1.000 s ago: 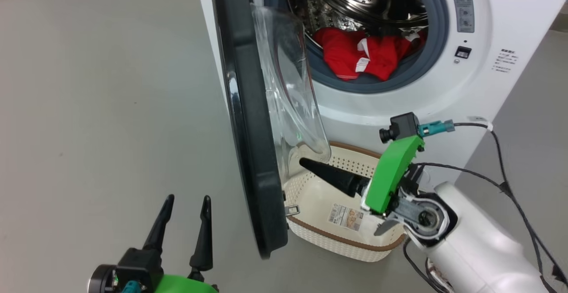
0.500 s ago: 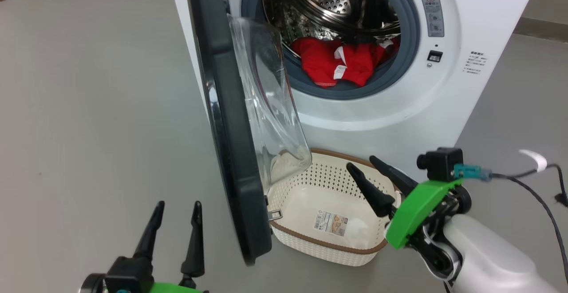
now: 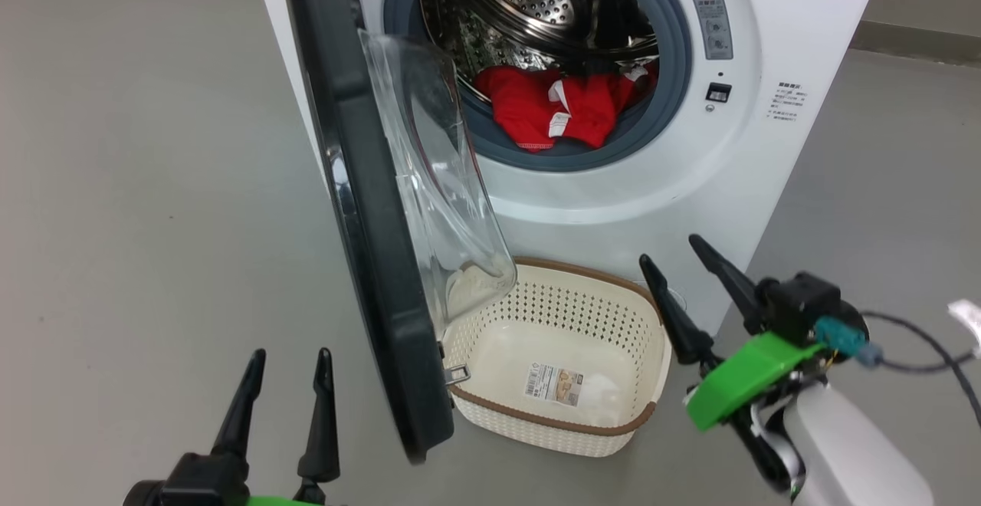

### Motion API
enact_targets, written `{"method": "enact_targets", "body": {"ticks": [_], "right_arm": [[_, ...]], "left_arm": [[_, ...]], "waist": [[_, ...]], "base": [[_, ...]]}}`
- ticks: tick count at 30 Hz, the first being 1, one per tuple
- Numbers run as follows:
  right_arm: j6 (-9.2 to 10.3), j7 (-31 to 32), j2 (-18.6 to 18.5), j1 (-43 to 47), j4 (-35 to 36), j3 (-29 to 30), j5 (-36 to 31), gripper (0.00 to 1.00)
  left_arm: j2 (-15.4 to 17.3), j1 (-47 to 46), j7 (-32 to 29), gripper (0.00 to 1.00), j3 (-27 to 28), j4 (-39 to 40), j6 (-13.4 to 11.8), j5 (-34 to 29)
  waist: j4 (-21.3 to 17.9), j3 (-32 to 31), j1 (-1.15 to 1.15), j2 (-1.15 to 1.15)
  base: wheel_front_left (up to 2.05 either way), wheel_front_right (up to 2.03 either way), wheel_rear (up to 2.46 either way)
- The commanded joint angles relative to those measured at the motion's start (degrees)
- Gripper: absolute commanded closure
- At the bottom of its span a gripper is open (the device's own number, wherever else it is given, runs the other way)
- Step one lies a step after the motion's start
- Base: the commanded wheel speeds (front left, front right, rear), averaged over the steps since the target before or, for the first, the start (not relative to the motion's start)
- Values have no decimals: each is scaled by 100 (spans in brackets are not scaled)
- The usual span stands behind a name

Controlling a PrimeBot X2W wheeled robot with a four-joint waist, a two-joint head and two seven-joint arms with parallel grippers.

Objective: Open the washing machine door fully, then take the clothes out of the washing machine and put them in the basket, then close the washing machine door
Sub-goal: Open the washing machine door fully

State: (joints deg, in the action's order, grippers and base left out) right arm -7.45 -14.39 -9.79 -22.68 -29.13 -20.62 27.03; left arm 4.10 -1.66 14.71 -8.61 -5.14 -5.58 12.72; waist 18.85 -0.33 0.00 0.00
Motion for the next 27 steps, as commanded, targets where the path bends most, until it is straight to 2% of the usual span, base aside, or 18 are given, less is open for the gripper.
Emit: {"method": "enact_targets", "body": {"ticks": [1,6,10,27], "right_arm": [[-3,-59,127,170,256,54,-178,0],[-3,-60,455,806,1111,724,-990,0],[-3,-60,602,1155,1527,975,-1333,0],[-3,-61,690,1420,1609,1031,-1425,0]], "left_arm": [[43,-76,29,0,221,175,-15,15],[31,-25,29,0,247,250,-1,-27],[16,23,29,0,259,309,-8,-55],[-39,70,29,0,263,264,4,-107]], "waist": [[3,-9,0,0],[10,-40,0,0],[22,-35,0,0],[7,1,0,0]], "base": [[0,0,0],[0,0,0],[0,0,0],[0,0,0]]}}
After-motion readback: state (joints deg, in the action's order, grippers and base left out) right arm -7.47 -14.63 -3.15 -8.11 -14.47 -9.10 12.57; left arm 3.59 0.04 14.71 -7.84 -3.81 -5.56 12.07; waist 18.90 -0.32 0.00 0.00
